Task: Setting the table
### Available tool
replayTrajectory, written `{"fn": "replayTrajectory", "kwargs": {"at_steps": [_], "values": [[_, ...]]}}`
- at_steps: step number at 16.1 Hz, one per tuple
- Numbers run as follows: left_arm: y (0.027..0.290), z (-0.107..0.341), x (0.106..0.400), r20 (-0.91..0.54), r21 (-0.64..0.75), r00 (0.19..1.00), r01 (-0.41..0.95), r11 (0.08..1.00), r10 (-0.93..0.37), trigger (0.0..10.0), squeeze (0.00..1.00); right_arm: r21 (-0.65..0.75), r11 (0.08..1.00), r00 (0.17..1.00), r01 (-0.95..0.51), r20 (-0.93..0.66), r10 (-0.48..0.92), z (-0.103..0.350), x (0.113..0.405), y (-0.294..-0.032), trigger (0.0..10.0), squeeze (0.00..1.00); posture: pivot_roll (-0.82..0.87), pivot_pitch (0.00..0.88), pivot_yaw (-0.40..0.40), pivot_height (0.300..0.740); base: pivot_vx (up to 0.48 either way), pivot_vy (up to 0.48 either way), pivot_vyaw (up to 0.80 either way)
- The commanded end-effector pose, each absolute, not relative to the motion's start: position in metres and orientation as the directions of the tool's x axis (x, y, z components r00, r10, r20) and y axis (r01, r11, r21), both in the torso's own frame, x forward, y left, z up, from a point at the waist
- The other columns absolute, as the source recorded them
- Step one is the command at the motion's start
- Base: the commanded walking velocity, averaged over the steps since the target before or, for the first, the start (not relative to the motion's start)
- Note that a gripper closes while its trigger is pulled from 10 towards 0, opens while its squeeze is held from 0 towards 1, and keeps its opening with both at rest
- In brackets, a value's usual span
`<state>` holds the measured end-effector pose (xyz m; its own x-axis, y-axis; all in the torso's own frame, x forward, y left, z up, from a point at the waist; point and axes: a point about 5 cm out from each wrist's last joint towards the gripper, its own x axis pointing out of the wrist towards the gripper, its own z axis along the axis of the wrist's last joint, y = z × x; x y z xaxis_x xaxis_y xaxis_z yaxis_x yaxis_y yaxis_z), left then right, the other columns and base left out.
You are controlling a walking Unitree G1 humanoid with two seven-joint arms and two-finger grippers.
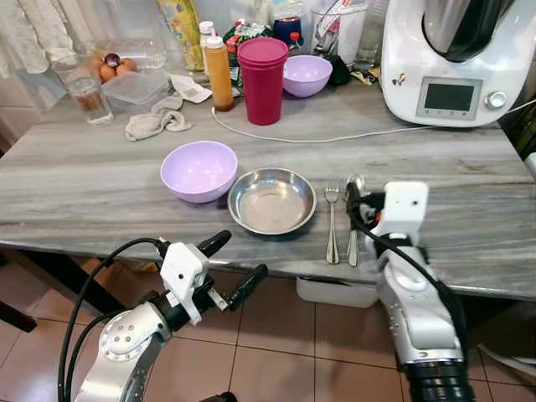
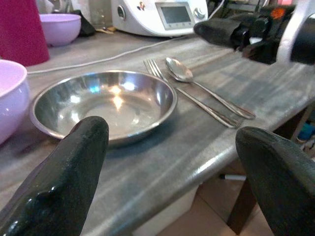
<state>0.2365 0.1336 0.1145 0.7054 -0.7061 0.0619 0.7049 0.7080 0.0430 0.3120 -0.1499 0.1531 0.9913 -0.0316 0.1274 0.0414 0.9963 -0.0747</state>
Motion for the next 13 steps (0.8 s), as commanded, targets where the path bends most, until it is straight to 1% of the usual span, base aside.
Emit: {"fn": "replayTrajectory", "kwargs": {"at_steps": [1,3,5,7,9,10,13], "values": [[0.136,0.120,0.240,0.077,0.061,0.722,0.684,0.726,-0.687,10.0,0.00,-0.100,0.995,0.984,0.025,0.176,-0.007,0.161,0.309,-0.145,10.0,1.00,-0.17,0.096,0.044,0.740,0.000,0.000,0.00],[0.140,0.126,0.244,0.104,0.070,0.754,0.644,0.761,-0.648,10.0,0.00,-0.122,0.992,0.980,0.022,0.197,0.002,0.164,0.306,-0.144,10.0,1.00,-0.17,0.096,0.045,0.740,0.000,0.000,0.00],[0.145,0.127,0.248,0.121,0.065,0.810,0.570,0.819,-0.573,10.0,0.00,-0.115,0.993,0.979,0.030,0.204,-0.005,0.164,0.302,-0.146,10.0,1.00,-0.17,0.093,0.046,0.740,0.000,0.000,0.00],[0.154,0.123,0.258,0.090,0.092,0.887,0.445,0.891,-0.452,10.0,0.00,-0.142,0.990,0.975,0.009,0.221,0.023,0.166,0.300,-0.145,10.0,1.00,-0.17,0.091,0.045,0.740,0.000,0.000,0.00],[0.164,0.121,0.271,0.073,0.115,0.946,0.307,0.945,-0.316,10.0,0.00,-0.166,0.986,0.969,0.004,0.244,0.037,0.171,0.298,-0.145,10.0,1.00,-0.17,0.088,0.047,0.740,0.000,0.000,0.00],[0.170,0.122,0.276,0.078,0.136,0.966,0.234,0.963,-0.246,10.0,0.00,-0.155,0.988,0.970,0.014,0.243,0.024,0.172,0.299,-0.148,10.0,1.00,-0.17,0.086,0.048,0.740,0.000,0.000,0.00],[0.182,0.125,0.280,0.105,0.154,0.986,0.113,0.982,-0.130,10.0,0.00,-0.148,0.989,0.967,0.024,0.255,0.015,0.176,0.298,-0.152,10.0,1.00,-0.18,0.082,0.047,0.740,0.000,0.000,0.00]]}}
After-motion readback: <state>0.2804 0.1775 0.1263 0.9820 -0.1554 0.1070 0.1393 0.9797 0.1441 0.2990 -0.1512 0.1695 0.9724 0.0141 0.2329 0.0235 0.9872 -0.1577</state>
